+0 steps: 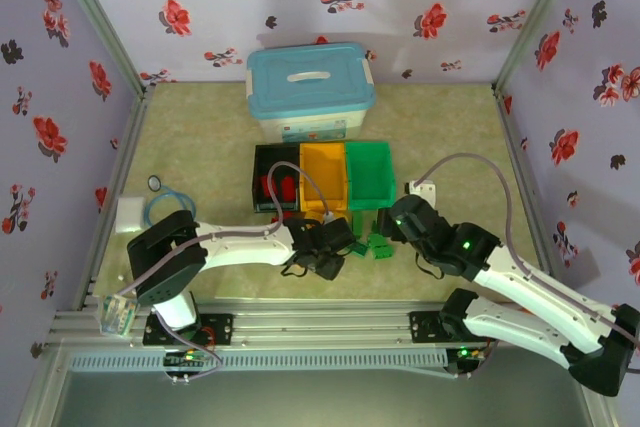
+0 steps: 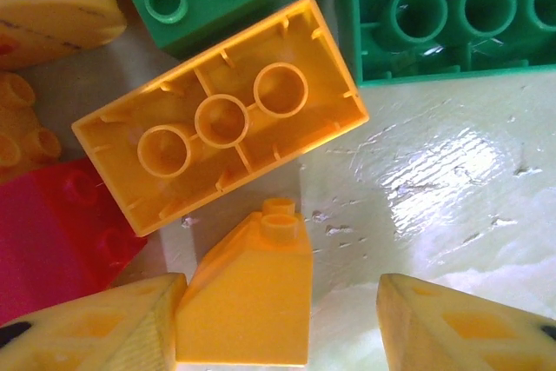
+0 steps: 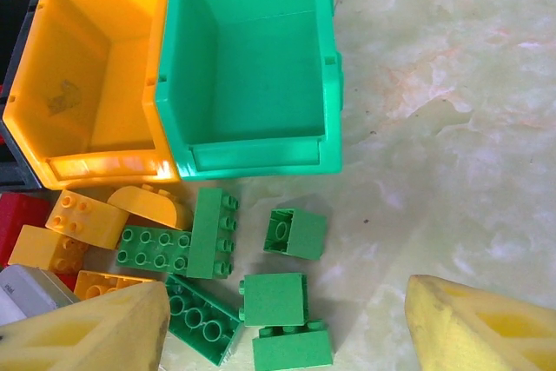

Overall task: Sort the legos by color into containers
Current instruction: Pick up the lego from the middle-left of the table, then place the lego in the container.

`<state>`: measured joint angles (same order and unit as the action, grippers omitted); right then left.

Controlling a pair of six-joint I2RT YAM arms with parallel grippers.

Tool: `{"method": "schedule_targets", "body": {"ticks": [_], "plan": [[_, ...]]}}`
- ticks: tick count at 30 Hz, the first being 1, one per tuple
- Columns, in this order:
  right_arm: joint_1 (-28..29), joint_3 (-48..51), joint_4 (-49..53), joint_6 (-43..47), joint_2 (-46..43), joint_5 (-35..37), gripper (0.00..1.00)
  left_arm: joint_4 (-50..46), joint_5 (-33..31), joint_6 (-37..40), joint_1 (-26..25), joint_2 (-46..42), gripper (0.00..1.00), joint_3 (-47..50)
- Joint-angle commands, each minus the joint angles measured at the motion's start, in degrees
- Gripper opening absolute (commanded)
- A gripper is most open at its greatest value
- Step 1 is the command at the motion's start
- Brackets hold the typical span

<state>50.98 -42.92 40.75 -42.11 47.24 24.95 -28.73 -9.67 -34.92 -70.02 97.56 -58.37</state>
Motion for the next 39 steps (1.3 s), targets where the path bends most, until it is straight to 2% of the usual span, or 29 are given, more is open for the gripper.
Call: {"method": "schedule_targets", "body": {"ticks": [1,6,12,18,25,31,36,39], "plan": [[-0.38,0.99,-1.37,-1.27,0.47,-0.03,0.72,-0.90,-1.27,0.46,-0.37,1.29,0.57,0.36],[-0.34,1.44,-1.89,-1.57,0.57,-0.12,0.71,-0.19,-1.95,0.62,-0.38,2.61,0.50,-0.29],[-0.29,2.09,-2.76,-1.84,-0.13,-0.60,0.70,-2.37,-3.19,1.20,-0.38,2.89,0.34,-1.74],[-0.31,2.66,-3.40,-1.97,-0.73,-0.61,0.69,-3.79,-4.24,3.32,0.67,-3.37,0.32,-4.06],[-0.31,3.16,-3.01,-2.57,-2.20,-0.51,0.68,-5.28,-3.23,9.65,9.43,-6.21,0.32,-12.20],[-0.35,5.11,-2.36,-3.94,-4.90,-1.86,0.68,-5.40,-2.45,13.79,17.12,-0.55,0.32,-21.14],[-0.27,7.08,-1.77,-5.34,-7.38,-2.78,0.67,-3.88,0.84,13.65,22.53,4.87,0.32,-25.58],[-0.18,7.97,-1.65,-5.60,-7.71,-3.10,0.68,-4.00,1.52,13.65,24.09,6.86,0.38,-27.67]]}}
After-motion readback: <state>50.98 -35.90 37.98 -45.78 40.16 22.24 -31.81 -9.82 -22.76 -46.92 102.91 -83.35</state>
